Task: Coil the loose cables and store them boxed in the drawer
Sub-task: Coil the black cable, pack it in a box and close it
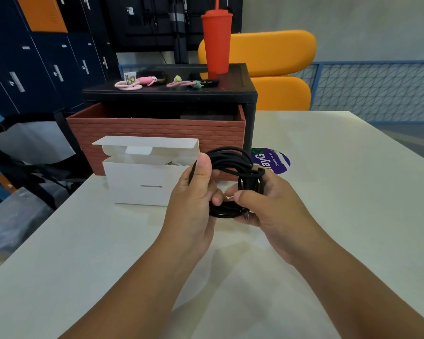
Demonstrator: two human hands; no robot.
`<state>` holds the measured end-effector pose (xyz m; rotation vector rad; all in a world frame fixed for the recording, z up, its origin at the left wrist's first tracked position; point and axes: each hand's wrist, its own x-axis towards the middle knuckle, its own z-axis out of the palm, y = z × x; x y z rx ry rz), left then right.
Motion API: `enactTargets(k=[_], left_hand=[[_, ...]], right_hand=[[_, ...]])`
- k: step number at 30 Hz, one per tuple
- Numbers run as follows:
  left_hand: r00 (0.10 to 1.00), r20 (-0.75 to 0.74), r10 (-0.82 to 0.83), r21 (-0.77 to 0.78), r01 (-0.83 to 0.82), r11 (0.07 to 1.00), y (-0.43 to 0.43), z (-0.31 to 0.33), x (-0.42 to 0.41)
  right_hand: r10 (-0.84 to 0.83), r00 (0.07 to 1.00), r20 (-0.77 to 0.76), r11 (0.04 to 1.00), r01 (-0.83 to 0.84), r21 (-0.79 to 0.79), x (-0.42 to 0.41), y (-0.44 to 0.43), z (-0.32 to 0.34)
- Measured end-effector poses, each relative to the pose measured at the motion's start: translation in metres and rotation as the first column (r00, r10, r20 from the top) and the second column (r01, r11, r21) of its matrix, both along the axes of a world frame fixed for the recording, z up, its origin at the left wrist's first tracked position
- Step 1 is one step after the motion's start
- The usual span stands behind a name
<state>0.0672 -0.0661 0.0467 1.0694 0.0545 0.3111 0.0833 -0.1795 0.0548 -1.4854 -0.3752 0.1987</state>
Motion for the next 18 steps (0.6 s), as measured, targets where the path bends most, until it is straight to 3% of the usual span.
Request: enactTargets(k=[6, 9, 13, 18], left_hand=[[0.999, -0.049, 0.004, 0.095, 0.001, 0.995, 0.006, -0.006, 0.007], [0.996, -0.046, 0.076, 0.239, -0.063, 0.969, 0.008, -0.011, 0.009], [0.96, 0.109, 0.256, 0.617, -0.268, 0.74, 0.014, -0.014, 0.01], [0.931, 0.252, 0.264, 0.739, -0.361, 0.569, 0.025, -0.015, 0.008]], right_hand=[[-0.098, 0.995, 0.008, 0.995, 0.098, -0.025, 0.004, -0.001, -0.006], [-0.203, 0.978, 0.042, 0.977, 0.206, -0.061, 0.003, 0.0, -0.01], [-0.218, 0.973, 0.08, 0.973, 0.223, -0.06, 0.003, 0.0, -0.01], [-0.151, 0.984, 0.097, 0.986, 0.157, -0.057, 0.006, -0.007, -0.008]])
